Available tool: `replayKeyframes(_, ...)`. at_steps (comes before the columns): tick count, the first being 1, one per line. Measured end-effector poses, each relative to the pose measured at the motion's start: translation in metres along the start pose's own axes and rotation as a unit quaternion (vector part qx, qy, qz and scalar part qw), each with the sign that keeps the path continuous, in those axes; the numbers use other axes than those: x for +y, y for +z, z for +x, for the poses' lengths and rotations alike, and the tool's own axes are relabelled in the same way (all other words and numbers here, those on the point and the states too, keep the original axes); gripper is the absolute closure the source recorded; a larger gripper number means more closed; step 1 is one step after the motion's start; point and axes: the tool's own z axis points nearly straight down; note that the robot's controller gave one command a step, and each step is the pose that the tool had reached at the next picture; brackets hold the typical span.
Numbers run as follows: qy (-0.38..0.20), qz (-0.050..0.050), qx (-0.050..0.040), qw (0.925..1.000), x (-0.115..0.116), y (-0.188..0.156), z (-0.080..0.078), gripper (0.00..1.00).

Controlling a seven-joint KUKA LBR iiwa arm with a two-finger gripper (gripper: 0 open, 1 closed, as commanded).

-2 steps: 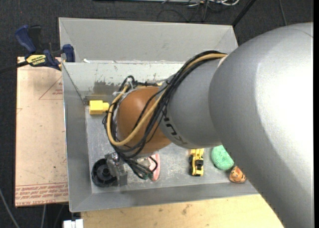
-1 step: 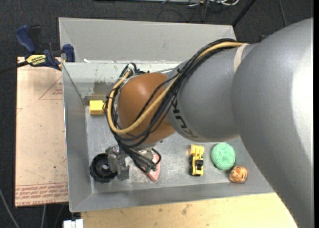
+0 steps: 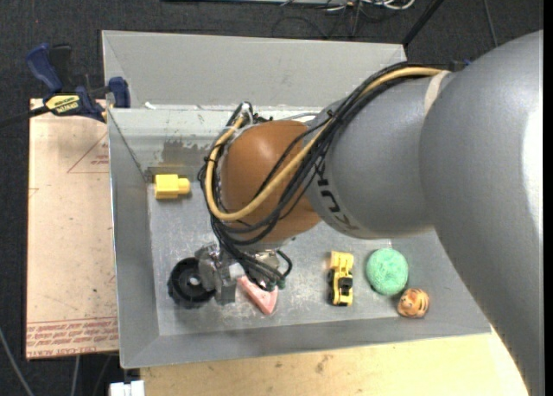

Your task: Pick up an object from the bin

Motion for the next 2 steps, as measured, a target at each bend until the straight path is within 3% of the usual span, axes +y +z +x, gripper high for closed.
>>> replayKeyframes(1,-0.006,0.001,0.0103,0.9999,0.001,-0.03,0.005,1.0)
replayKeyframes(2,-0.001,0.0,0.006,1.0,-0.013,-0.1,-0.017,1.0)
